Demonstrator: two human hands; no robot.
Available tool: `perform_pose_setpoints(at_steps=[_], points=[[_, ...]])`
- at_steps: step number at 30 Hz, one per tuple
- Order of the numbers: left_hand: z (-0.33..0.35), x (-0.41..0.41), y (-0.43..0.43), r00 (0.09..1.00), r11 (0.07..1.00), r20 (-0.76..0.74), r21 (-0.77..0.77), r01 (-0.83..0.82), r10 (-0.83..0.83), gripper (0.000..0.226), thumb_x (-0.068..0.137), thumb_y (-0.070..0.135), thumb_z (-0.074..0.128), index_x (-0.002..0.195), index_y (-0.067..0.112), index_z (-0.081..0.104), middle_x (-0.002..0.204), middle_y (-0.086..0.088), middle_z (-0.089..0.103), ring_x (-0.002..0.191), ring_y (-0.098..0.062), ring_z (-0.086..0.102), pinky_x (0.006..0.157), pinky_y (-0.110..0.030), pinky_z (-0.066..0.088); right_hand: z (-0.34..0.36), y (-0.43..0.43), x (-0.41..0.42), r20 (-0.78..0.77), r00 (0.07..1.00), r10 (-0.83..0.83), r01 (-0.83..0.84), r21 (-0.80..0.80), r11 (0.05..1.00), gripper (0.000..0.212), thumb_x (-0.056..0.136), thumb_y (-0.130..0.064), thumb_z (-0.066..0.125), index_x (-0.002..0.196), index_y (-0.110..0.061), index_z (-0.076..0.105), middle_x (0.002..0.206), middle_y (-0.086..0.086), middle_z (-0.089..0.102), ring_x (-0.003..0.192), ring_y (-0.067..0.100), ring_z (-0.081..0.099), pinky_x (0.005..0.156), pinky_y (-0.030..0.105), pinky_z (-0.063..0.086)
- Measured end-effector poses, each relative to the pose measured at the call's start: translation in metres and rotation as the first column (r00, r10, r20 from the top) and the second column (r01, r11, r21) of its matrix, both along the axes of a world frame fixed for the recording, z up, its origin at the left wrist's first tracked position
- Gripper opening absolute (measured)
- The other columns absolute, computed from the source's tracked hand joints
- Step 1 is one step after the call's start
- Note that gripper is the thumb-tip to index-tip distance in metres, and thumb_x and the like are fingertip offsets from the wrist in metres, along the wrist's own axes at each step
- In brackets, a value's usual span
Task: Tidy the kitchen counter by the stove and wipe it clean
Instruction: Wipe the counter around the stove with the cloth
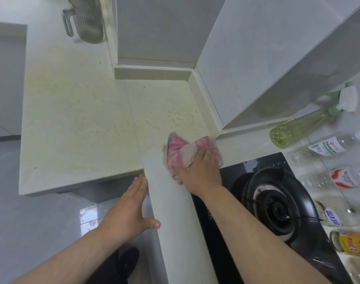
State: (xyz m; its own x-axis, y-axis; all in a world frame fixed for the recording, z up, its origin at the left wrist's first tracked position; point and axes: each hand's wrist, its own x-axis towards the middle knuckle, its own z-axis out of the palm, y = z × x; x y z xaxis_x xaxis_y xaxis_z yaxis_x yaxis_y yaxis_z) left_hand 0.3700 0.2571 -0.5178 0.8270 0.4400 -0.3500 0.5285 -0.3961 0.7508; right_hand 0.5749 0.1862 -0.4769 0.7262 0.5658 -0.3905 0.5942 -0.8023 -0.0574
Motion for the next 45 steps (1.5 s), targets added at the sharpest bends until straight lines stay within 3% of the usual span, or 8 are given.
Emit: perform_pose_setpoints(at_steps=[10, 17, 20, 23, 25, 30, 36, 45], points=[[-0.013, -0.004, 0.003, 0.998, 0.999, 0.058, -0.03, 0.012, -0.011, 0.134, 0.058, 0.054, 0.085, 0.144, 0.044, -0.017, 0.153, 0.03, -0.018, 0.133, 0.02, -0.023, 0.106, -0.004, 0.0, 0.001, 0.007, -0.015, -0.101, 0.995, -0.021, 0.025, 0.037, 0.999, 0.122, 0.08, -0.082, 0.041, 0.151, -0.002, -0.016, 0.162, 0.016, -0.013, 0.15, 0.027, -0.01, 0.123, 0.039, -0.002], [-0.004, -0.002, 0.01, 0.996, 0.995, 0.064, 0.083, 0.059, -0.065, 0.133, 0.065, 0.059, 0.079, 0.15, 0.027, -0.018, 0.148, 0.024, -0.028, 0.131, 0.013, -0.03, 0.108, -0.007, -0.003, 0.0, 0.037, 0.013, -0.122, 0.992, 0.04, -0.04, 0.0, 0.999, 0.117, 0.083, -0.079, 0.038, 0.15, 0.001, -0.016, 0.161, 0.019, -0.014, 0.15, 0.03, -0.011, 0.123, 0.042, -0.001], [0.003, -0.003, 0.011, 0.997, 0.988, 0.022, 0.14, 0.07, -0.073, 0.128, 0.067, 0.067, 0.071, 0.153, 0.016, -0.009, 0.153, 0.014, -0.017, 0.142, -0.001, -0.017, 0.116, -0.017, 0.003, 0.004, 0.058, 0.028, -0.136, 0.987, 0.086, -0.088, -0.011, 0.996, 0.116, 0.084, -0.077, 0.04, 0.15, 0.0, -0.017, 0.161, 0.019, -0.014, 0.15, 0.03, -0.011, 0.123, 0.043, -0.001], [0.013, 0.001, 0.011, 0.991, 0.941, -0.043, 0.31, 0.133, -0.126, 0.11, 0.07, 0.08, 0.046, 0.146, 0.002, 0.034, 0.155, -0.004, 0.03, 0.142, -0.019, 0.032, 0.113, -0.033, 0.03, 0.011, 0.08, 0.049, -0.175, 0.975, 0.134, -0.14, -0.023, 0.99, 0.114, 0.086, -0.07, 0.049, 0.151, -0.002, -0.016, 0.162, 0.016, -0.014, 0.15, 0.027, -0.011, 0.123, 0.04, -0.001], [0.022, 0.016, 0.013, 0.986, 0.897, -0.037, 0.411, 0.161, -0.16, 0.103, 0.072, 0.079, 0.042, 0.141, 0.002, 0.043, 0.149, -0.009, 0.042, 0.135, -0.024, 0.045, 0.109, -0.034, 0.028, 0.016, 0.093, 0.062, -0.205, 0.963, 0.175, -0.181, -0.013, 0.983, 0.112, 0.087, -0.063, 0.053, 0.151, -0.004, -0.017, 0.162, 0.014, -0.015, 0.15, 0.025, -0.012, 0.122, 0.038, -0.002], [0.035, 0.064, 0.011, 0.966, 0.887, -0.033, 0.389, 0.249, -0.256, 0.105, 0.087, 0.066, 0.048, 0.151, 0.01, -0.013, 0.152, 0.001, -0.027, 0.145, -0.016, -0.022, 0.111, -0.027, -0.019, 0.032, 0.105, 0.079, -0.235, 0.939, 0.25, -0.259, -0.008, 0.966, 0.105, 0.089, -0.048, 0.062, 0.154, -0.007, -0.011, 0.163, 0.011, -0.01, 0.151, 0.024, -0.006, 0.121, 0.035, 0.003], [0.027, 0.083, 0.015, 0.965, 0.868, -0.11, 0.421, 0.263, -0.239, 0.111, 0.083, 0.068, 0.054, 0.153, 0.008, -0.008, 0.162, -0.008, -0.015, 0.149, -0.022, -0.014, 0.118, -0.032, -0.011, 0.023, 0.09, 0.081, -0.125, 0.959, 0.254, -0.252, 0.031, 0.967, 0.088, 0.09, -0.048, 0.056, 0.156, -0.017, 0.006, 0.164, 0.007, 0.002, 0.151, 0.027, 0.005, 0.119, 0.04, 0.016], [0.03, 0.085, 0.014, 0.963, 0.89, -0.142, 0.37, 0.266, -0.229, 0.108, 0.085, 0.064, 0.054, 0.152, 0.01, -0.011, 0.16, -0.005, -0.02, 0.148, -0.02, -0.019, 0.111, -0.028, -0.019, 0.014, 0.098, 0.085, -0.14, 0.959, 0.246, -0.246, 0.023, 0.969, 0.1, 0.088, -0.058, 0.056, 0.156, -0.014, -0.002, 0.164, 0.011, -0.006, 0.151, 0.026, -0.002, 0.12, 0.04, 0.012]])
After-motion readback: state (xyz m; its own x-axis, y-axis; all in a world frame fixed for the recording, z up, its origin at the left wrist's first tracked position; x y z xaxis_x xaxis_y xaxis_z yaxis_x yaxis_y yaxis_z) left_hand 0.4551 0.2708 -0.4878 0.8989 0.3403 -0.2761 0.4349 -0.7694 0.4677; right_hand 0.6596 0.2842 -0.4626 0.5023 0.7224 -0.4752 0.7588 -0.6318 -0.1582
